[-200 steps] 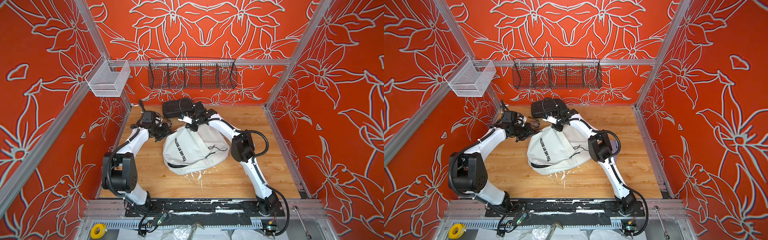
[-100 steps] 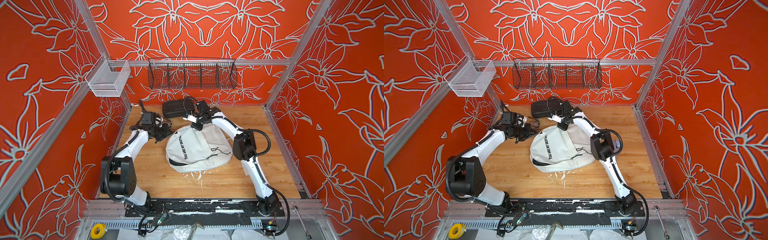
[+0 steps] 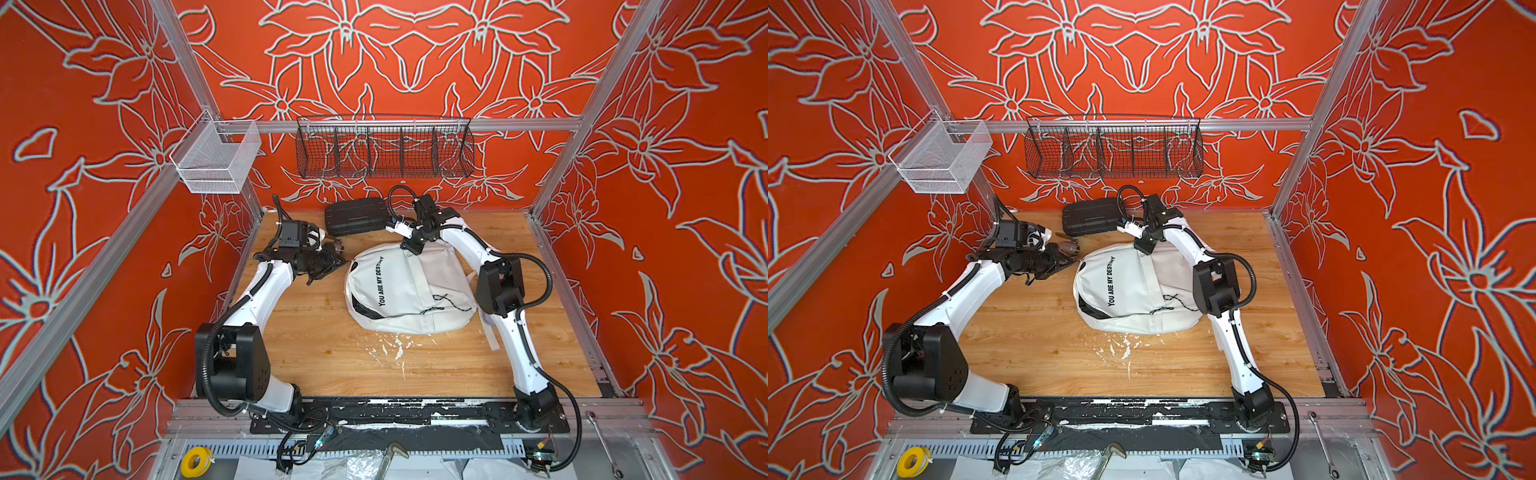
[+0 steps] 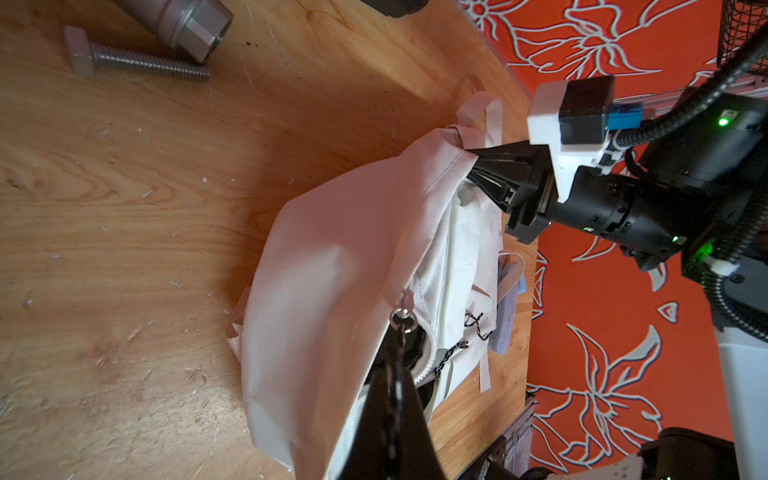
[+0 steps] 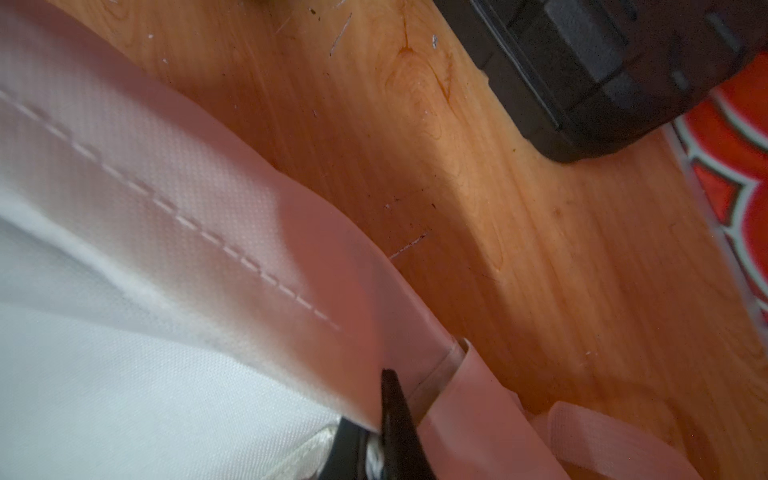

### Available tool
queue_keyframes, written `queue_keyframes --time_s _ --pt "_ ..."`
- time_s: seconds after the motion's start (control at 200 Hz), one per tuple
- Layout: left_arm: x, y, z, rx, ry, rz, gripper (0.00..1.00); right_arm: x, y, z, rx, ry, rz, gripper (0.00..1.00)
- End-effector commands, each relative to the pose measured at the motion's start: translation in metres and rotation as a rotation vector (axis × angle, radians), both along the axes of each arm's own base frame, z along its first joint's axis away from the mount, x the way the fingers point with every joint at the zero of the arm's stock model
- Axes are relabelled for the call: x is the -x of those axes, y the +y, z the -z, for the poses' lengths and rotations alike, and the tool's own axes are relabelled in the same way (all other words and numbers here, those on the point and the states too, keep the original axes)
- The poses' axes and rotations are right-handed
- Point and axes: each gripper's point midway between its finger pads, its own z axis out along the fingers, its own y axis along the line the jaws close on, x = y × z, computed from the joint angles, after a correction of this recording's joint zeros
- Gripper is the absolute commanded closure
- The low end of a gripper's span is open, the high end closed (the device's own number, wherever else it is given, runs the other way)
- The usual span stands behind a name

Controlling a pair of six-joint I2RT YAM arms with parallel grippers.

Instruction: Pack the student bag

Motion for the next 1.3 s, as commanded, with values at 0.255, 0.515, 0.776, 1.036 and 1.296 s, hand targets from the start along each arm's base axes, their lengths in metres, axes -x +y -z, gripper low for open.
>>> queue_keyframes --time_s 0.255,0.515,0.776,1.036,1.296 --pt "-0.006 -0.035 -0.041 -0.045 -0.092 0.142 1.00 0.037 0.042 -0.086 -0.290 -0.242 -0.254 0.46" --pt "-0.007 -0.048 -0.060 -0.047 -0.138 0.179 1.00 0.066 0.101 -0.111 -0.327 -0.320 -0.428 0.45" --pt "-0.008 -0.057 -0.078 -0.044 -0.183 0.211 1.00 0.076 0.126 -0.104 -0.394 -0.283 -0.538 0.48" --pt "-0.006 -0.064 -0.093 -0.047 -0.223 0.259 1.00 0.085 0.131 -0.091 -0.347 -0.274 -0.655 0.55" --pt "-0.010 -0.076 -0.110 -0.015 -0.236 0.329 1.00 0.081 0.140 -0.110 -0.421 -0.292 -0.644 0.87"
